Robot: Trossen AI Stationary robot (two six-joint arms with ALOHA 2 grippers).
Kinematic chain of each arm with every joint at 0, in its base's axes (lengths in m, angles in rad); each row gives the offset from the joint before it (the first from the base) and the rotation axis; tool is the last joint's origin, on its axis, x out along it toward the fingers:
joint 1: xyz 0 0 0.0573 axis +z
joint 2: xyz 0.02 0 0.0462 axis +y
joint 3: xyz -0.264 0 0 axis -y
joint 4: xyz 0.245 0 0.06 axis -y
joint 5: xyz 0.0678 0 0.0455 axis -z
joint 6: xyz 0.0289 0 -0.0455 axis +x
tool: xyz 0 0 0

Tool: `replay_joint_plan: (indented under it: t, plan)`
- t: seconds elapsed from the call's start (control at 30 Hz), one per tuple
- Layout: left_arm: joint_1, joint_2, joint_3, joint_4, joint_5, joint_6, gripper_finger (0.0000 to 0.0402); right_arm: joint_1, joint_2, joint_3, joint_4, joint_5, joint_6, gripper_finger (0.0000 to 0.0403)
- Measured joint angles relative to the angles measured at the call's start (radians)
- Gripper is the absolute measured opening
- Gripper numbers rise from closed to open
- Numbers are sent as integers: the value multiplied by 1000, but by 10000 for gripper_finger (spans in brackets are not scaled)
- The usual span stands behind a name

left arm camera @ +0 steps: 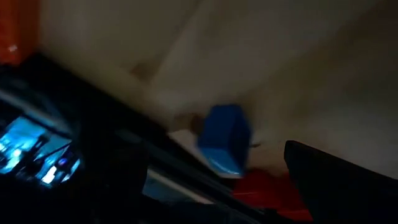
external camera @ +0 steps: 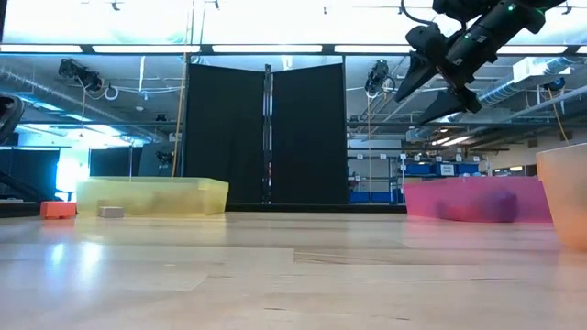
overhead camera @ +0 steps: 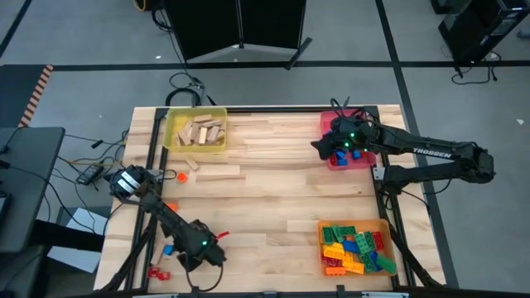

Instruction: Sort blocks by size

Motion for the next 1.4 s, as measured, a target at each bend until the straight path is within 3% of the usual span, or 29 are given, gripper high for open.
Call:
replay_joint_plan:
  t: [0.27, 0.53, 1.17, 1.4]
  plan:
    - [-5, 0, -5, 207, 19, -17, 379, 12, 0, 0, 49, -1, 31, 352]
    - [-3, -4, -91, 215, 69, -38, 379, 38, 0, 0, 80, -1, 31, 352]
    - [-76, -1, -98, 209, 97, -74, 377, 65, 0, 0, 80, -1, 31, 350]
    - [-78, 0, -99, 222, 106, -94, 339, 67, 0, 0, 80, 0, 68, 347]
